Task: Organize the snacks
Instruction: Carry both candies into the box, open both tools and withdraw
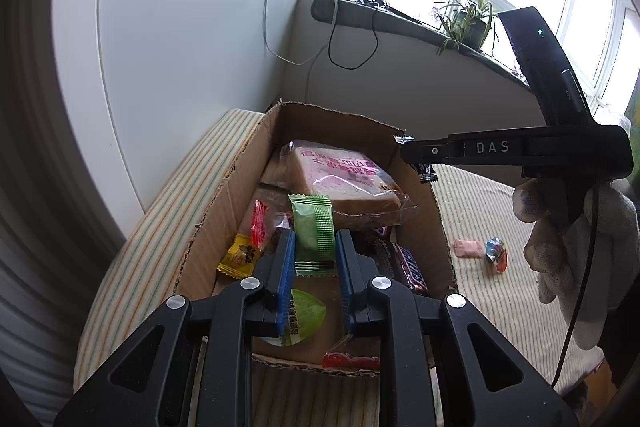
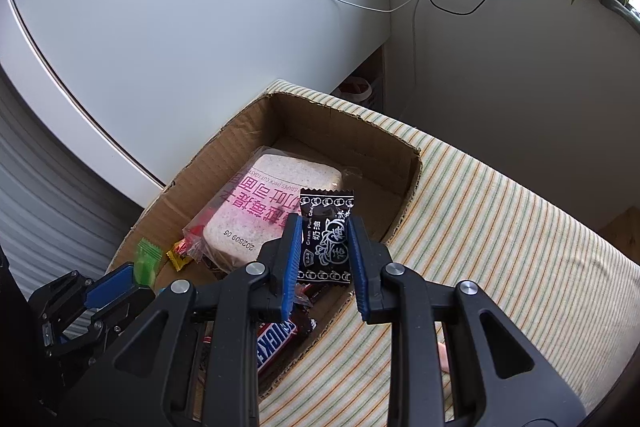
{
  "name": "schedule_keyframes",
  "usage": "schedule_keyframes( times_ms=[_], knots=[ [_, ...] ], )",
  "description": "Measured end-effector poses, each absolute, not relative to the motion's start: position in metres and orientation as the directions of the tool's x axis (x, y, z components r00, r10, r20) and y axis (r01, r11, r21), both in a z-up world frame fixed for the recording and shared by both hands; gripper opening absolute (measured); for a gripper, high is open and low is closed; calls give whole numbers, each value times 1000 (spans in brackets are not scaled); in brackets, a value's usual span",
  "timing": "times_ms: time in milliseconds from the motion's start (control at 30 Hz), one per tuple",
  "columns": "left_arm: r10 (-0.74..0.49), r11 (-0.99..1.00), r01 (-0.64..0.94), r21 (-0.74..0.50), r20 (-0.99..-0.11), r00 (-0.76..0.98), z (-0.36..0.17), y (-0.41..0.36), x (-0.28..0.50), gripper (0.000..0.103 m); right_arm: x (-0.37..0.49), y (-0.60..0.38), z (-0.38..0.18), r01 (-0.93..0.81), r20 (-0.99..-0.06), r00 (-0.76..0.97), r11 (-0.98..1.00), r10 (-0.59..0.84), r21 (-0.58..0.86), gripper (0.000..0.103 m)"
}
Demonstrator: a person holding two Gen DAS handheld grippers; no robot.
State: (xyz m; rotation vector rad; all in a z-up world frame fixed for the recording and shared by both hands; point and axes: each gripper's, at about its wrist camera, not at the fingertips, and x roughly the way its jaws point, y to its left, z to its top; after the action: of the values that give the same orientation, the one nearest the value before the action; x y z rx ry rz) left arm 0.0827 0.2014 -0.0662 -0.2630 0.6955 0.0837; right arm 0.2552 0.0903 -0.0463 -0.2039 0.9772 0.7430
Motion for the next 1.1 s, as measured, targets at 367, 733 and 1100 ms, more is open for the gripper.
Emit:
schedule_keyframes(
  times_ms=[367, 733, 1100],
  knots=[
    [-8, 962, -172, -214, -648, 762, -67, 201, 82, 40, 251, 92, -40, -656, -790, 376, 741, 485, 144, 69],
    [-4, 963, -170, -207, -648, 762, -66, 195, 81, 52, 249, 79, -32, -645, -781, 390, 750, 487, 146, 81],
    [-15, 969, -146, -198, -641, 768, -57, 184, 78, 52, 244, 48, -21, -628, -772, 411, 765, 485, 146, 81]
  ],
)
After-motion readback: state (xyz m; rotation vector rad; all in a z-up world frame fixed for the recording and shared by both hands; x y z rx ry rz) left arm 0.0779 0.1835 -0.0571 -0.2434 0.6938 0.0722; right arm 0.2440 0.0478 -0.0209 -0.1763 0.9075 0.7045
